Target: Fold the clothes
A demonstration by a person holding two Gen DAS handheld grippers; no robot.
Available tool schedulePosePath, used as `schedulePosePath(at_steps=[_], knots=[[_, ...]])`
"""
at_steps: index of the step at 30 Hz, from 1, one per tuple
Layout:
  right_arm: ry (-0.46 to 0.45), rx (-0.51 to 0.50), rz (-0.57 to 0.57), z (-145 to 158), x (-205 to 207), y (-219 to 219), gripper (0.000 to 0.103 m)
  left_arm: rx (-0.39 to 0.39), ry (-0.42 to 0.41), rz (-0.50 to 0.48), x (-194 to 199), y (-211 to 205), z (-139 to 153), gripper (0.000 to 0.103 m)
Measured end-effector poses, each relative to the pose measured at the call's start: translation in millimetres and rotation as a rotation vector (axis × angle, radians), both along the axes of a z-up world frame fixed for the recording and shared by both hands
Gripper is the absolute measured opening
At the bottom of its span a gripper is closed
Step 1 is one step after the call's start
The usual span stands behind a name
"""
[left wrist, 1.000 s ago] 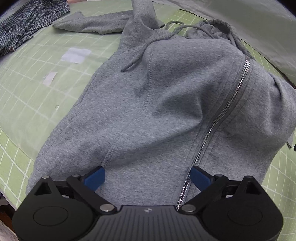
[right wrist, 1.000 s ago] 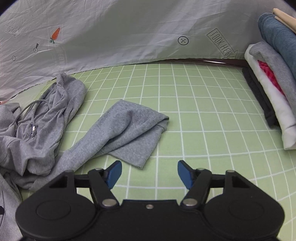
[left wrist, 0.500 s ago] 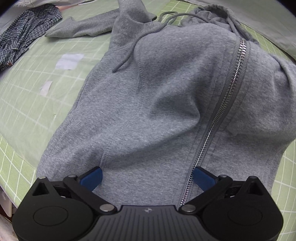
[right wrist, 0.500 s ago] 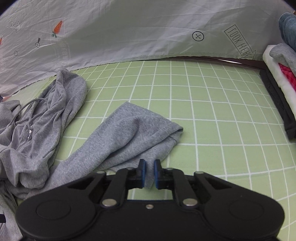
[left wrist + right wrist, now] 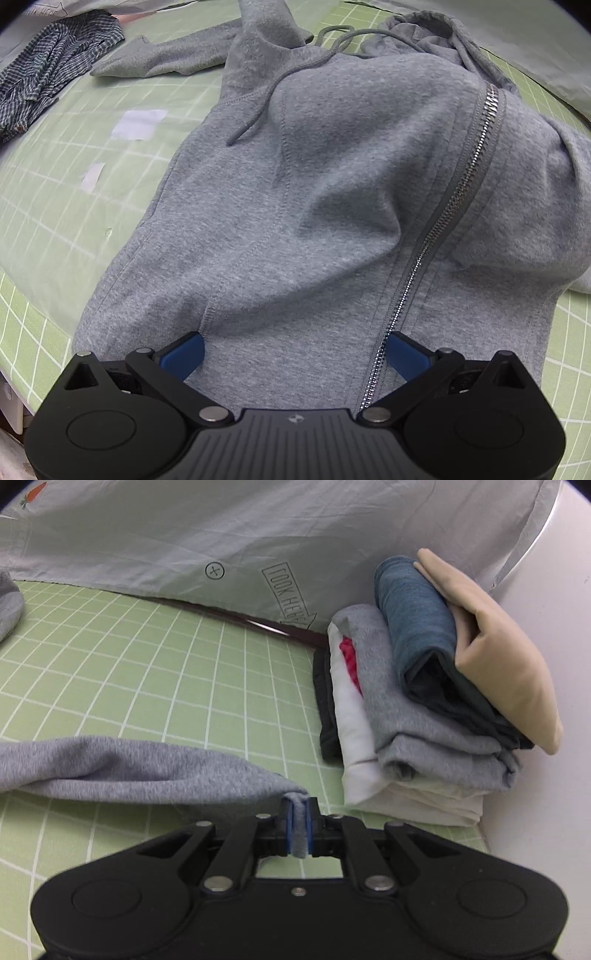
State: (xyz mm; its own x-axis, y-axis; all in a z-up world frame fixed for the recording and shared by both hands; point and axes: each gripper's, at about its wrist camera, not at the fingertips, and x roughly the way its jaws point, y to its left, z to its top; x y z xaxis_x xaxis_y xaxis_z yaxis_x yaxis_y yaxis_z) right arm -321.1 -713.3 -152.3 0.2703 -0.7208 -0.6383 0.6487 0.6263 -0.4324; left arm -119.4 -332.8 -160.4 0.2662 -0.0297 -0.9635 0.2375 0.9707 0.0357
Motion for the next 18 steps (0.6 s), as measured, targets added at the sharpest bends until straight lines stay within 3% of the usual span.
schedulePosePath(at_steps=[2,4,7,11,13,18], knots=[[0.007,0.064,-0.017,-4.7,-6.1,1.8,0.008,0.0,0.0,0.001,-0.2,-0.4,0.4,0.103],[0.013,0.15,-0.035,-7.8,-10.9,3.0,0.014,0.0,-0.001,0.003,-0.5,-0.8,0.8,0.103],[-0.142,0.231,-0.102,9.2,-23.5,6.8,0.029,0.0,-0.003,0.007,-1.0,-1.5,1.5,0.103],[-0.343,0.284,-0.108,34.7,-24.3,4.2,0.04,0.001,-0.004,0.01,-1.2,-2.8,2.5,0.103],[-0.37,0.295,-0.074,36.6,-11.5,-0.4,0.05,0.001,-0.002,0.01,-1.0,-3.5,3.0,0.103],[-0.278,0.377,0.017,14.3,32.0,-18.8,0.059,0.0,-0.004,0.01,-1.3,-5.4,4.4,0.103]])
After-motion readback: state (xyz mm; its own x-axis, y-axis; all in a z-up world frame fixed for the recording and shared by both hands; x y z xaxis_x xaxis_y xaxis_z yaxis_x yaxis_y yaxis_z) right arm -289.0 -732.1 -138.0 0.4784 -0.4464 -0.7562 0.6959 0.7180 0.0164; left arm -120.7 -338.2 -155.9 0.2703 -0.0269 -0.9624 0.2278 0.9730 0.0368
